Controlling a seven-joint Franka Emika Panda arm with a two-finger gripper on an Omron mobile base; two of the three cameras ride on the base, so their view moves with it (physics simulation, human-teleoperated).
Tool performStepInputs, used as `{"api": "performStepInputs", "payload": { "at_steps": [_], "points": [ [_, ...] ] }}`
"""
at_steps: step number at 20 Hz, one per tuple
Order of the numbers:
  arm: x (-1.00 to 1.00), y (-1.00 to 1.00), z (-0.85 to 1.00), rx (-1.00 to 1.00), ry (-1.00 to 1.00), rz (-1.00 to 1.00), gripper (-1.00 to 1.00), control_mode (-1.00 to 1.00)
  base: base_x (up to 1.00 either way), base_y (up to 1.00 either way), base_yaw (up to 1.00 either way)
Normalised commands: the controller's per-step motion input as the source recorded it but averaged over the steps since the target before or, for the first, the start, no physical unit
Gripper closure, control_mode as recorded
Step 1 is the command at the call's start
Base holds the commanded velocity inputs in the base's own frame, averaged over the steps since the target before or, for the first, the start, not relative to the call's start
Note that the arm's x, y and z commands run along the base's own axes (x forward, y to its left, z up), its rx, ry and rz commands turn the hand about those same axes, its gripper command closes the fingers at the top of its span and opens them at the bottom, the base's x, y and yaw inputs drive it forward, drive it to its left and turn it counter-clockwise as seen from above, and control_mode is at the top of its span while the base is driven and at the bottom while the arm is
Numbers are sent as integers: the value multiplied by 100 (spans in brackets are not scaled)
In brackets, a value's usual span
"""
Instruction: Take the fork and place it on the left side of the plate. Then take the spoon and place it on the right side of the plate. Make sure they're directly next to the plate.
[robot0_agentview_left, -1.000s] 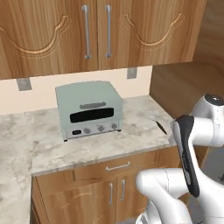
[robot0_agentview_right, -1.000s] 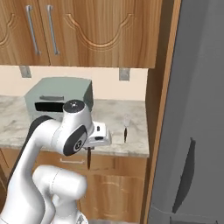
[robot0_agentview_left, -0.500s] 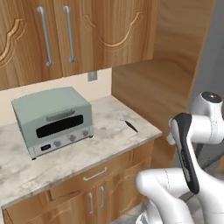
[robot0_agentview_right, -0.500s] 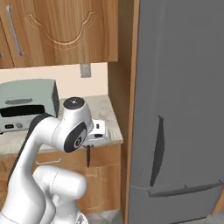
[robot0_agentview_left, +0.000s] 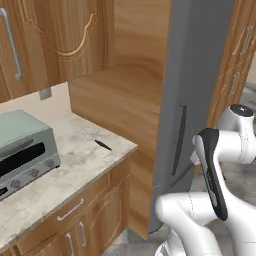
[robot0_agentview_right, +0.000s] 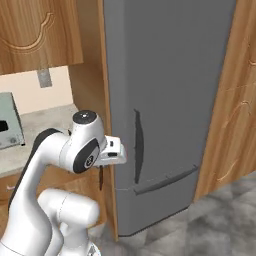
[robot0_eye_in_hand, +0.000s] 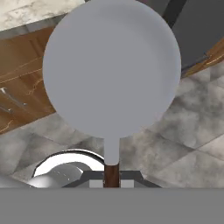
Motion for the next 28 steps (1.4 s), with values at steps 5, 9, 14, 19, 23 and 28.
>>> {"api": "performStepInputs", "payload": {
  "at_steps": [5,9,14,19,23,28],
  "points": [
    [0,0,0,0,0,0,100,100,-39,-19,-51],
    [0,0,0,0,0,0,100,100,-2,-37,-58],
    [0,0,0,0,0,0,100,100,30,-54,-59],
    [0,0,0,0,0,0,100,100,60,-62,-49],
    [0,0,0,0,0,0,100,100,82,-61,-40],
    [0,0,0,0,0,0,100,100,99,-51,-31]
  ]
}}
